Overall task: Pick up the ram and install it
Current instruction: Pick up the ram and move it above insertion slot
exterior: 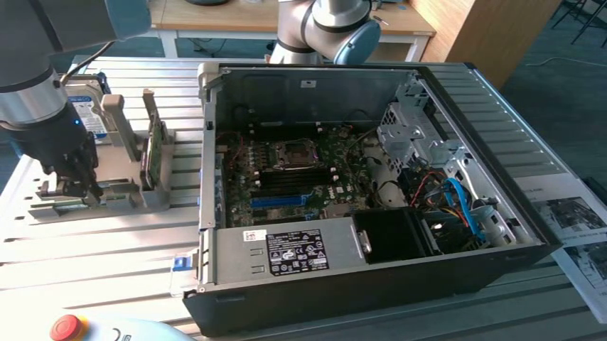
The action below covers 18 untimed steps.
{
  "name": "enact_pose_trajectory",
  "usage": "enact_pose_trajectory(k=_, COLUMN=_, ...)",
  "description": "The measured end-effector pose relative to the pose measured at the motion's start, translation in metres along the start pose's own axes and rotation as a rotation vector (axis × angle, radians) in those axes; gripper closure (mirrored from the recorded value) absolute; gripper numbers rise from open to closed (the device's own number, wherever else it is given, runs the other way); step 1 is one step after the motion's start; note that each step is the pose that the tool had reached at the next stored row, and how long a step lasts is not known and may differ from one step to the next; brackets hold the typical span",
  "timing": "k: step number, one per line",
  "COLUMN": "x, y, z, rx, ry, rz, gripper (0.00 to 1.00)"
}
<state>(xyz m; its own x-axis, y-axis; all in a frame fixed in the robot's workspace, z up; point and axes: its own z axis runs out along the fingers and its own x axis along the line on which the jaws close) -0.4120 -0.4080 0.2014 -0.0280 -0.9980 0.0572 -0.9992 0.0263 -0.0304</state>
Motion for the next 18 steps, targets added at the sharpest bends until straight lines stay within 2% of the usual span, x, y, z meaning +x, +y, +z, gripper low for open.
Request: enact_pose_trajectory(k=18, x=-0.0001, y=0.0000, z=0.0017, rx=0.0000, ry=0.0000, rz=0.000, gripper=0.79)
